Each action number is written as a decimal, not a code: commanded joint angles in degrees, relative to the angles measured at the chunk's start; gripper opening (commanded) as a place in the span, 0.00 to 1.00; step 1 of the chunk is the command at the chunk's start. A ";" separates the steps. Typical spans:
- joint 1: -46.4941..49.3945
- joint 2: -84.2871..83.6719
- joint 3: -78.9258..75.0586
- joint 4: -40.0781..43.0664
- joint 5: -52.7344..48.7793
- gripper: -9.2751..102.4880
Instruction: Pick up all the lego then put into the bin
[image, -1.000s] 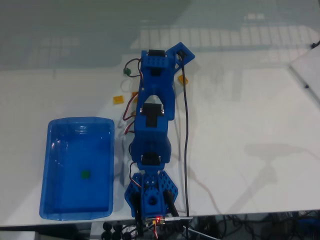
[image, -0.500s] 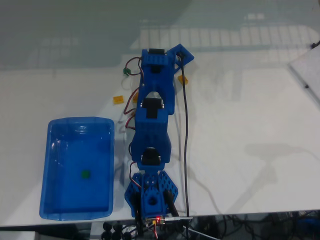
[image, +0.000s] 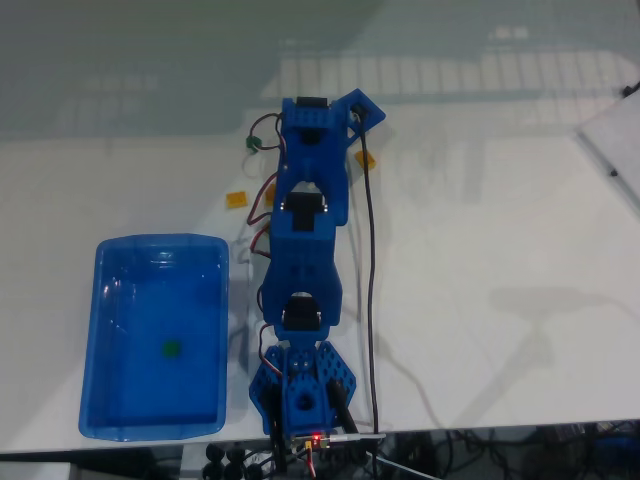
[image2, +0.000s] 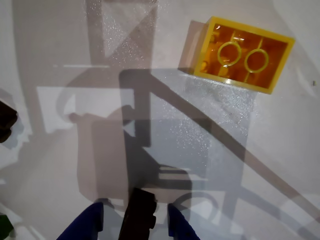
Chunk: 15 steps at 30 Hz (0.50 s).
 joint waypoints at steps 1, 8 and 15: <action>-0.88 0.18 -3.08 -0.09 -0.79 0.22; -1.05 -0.26 -3.08 -0.09 -1.14 0.17; -1.14 -0.88 -3.08 0.09 -1.23 0.08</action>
